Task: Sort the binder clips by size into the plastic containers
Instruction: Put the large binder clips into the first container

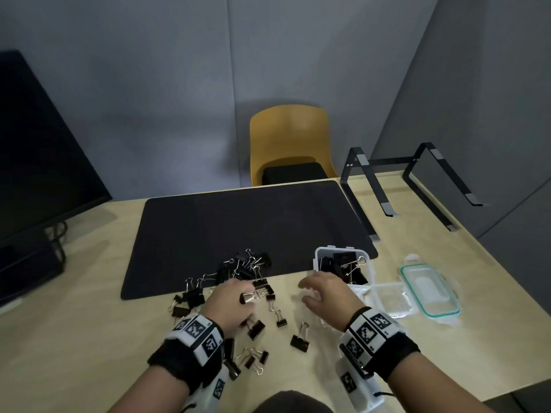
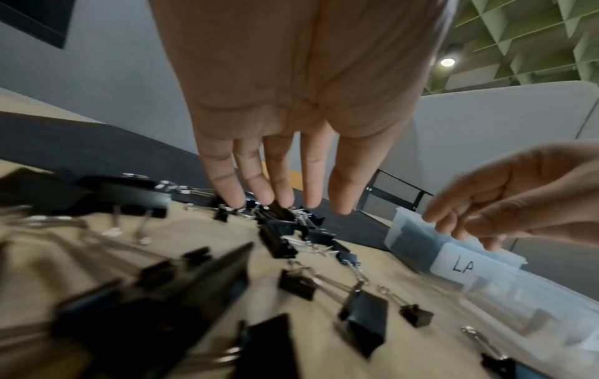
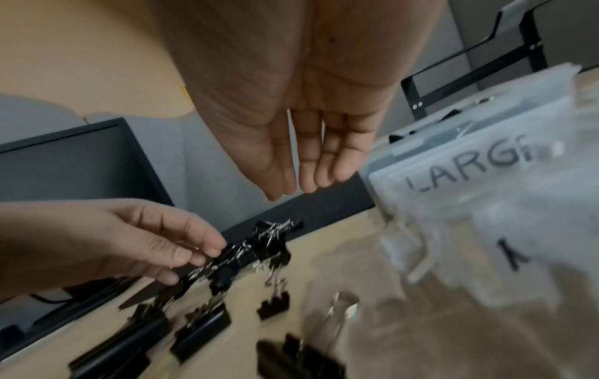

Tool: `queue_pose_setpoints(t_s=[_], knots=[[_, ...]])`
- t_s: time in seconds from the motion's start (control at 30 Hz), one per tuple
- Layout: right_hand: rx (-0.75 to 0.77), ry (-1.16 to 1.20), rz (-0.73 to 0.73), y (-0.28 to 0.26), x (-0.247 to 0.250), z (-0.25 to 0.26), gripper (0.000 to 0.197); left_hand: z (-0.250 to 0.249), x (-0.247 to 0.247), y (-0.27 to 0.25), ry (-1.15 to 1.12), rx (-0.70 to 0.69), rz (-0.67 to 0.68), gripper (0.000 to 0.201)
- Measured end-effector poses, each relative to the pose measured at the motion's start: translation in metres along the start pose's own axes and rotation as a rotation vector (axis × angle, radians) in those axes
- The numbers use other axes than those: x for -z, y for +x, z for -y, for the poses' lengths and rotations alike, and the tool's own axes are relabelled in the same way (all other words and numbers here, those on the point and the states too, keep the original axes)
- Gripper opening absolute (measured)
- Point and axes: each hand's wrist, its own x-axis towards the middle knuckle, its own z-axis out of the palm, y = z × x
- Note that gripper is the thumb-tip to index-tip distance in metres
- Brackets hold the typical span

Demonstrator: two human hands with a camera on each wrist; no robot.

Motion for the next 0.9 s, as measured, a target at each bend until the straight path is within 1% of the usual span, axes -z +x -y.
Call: queue_pose_setpoints(t_s=[0.17, 0.3, 0.43, 0.5, 0.6, 0.7, 0.77, 0.83, 0.9], knots=[[-0.040, 0.002, 0.096, -0.002, -0.029, 0.019, 0.033, 0.028, 0.012, -0.012, 0.031, 0.048, 0.026, 0.038], [-0.036, 0.007, 0.112, -0.001, -0.050, 0.033, 0.029, 0.048, 0.016, -0.020, 0.006, 0.082, 0.012, 0.041], [-0.039, 0.011, 0.121, -0.002, -0.067, 0.048, 0.035, 0.066, 0.023, -0.025, -0.030, 0.100, -0.038, 0.032], [-0.047, 0.012, 0.138, -0.004, -0.074, 0.054, 0.041, 0.073, 0.026, -0.028, -0.031, 0.090, 0.015, 0.032], [-0.065, -0.004, 0.138, -0.005, -0.083, 0.059, 0.047, 0.079, 0.027, -0.033, -0.007, 0.071, 0.131, 0.047], [-0.085, -0.026, 0.100, -0.006, -0.088, 0.063, 0.046, 0.078, 0.023, -0.037, 0.036, 0.048, 0.172, 0.064], [-0.099, -0.037, 0.084, -0.007, -0.090, 0.064, 0.045, 0.076, 0.019, -0.039, 0.067, 0.030, 0.189, 0.071], [-0.114, -0.042, 0.072, -0.008, -0.091, 0.066, 0.044, 0.074, 0.015, -0.039, 0.076, 0.017, 0.197, 0.073], [-0.117, -0.050, 0.056, -0.009, -0.092, 0.067, 0.042, 0.073, 0.012, -0.038, 0.091, 0.003, 0.191, 0.069]])
